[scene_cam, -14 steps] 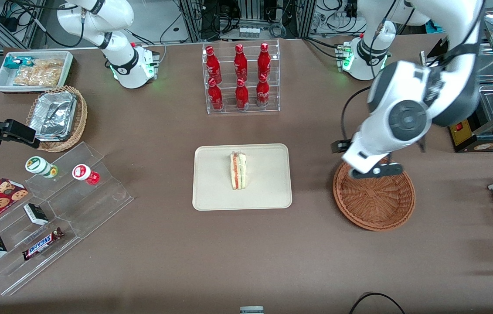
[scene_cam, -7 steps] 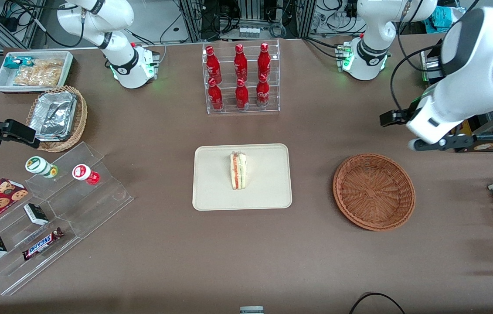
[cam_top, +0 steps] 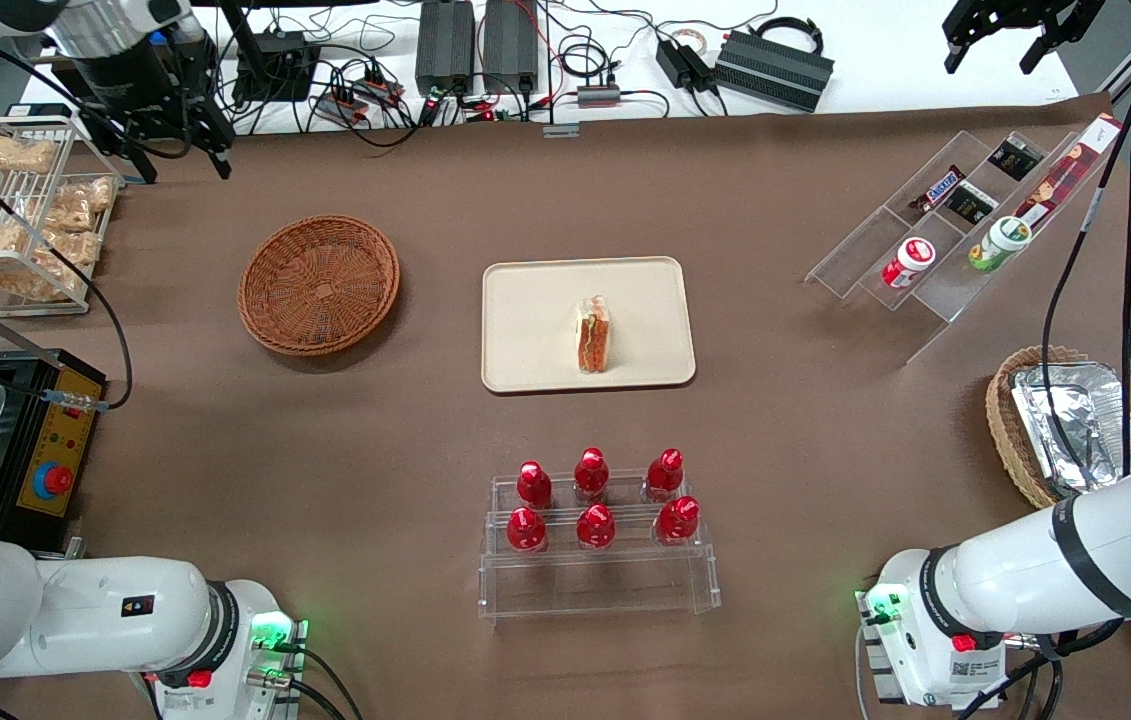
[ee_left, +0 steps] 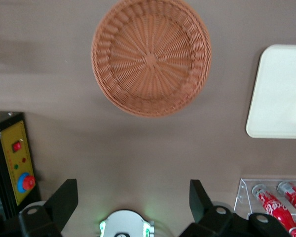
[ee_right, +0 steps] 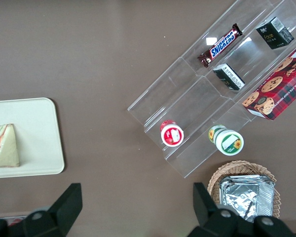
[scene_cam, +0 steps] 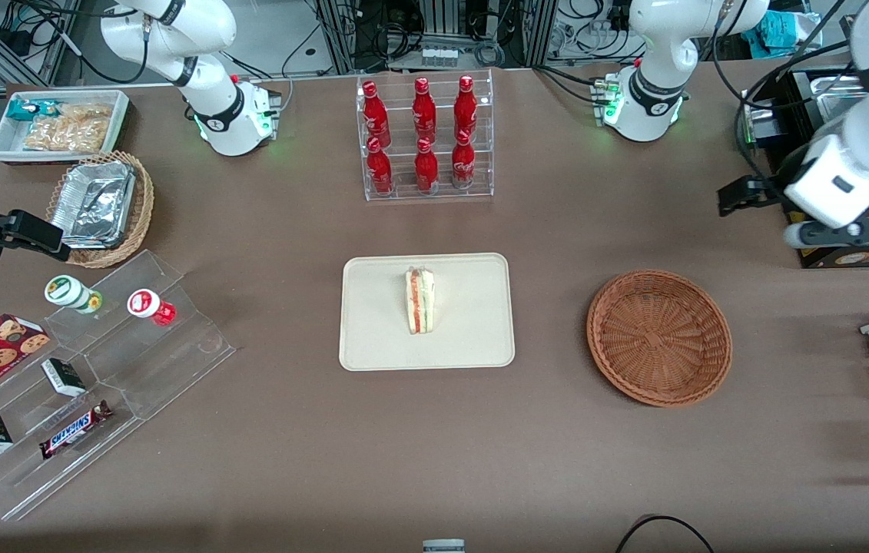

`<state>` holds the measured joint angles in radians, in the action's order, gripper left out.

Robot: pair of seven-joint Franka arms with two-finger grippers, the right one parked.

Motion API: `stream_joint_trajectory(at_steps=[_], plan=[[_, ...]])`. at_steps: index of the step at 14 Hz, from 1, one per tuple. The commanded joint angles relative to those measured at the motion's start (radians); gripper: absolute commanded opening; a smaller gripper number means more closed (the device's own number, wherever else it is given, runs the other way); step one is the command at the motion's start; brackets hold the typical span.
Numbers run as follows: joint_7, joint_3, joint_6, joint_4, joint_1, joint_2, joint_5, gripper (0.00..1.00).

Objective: Place sandwich from basket to tray

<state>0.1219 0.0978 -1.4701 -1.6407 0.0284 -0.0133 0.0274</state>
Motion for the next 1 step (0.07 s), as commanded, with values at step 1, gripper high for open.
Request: stream_joint_trajectory(at_steps=[1], plan=[[-0.025, -0.027, -0.048, 0.022, 0.004, -0.002, -0.003, 1.00]])
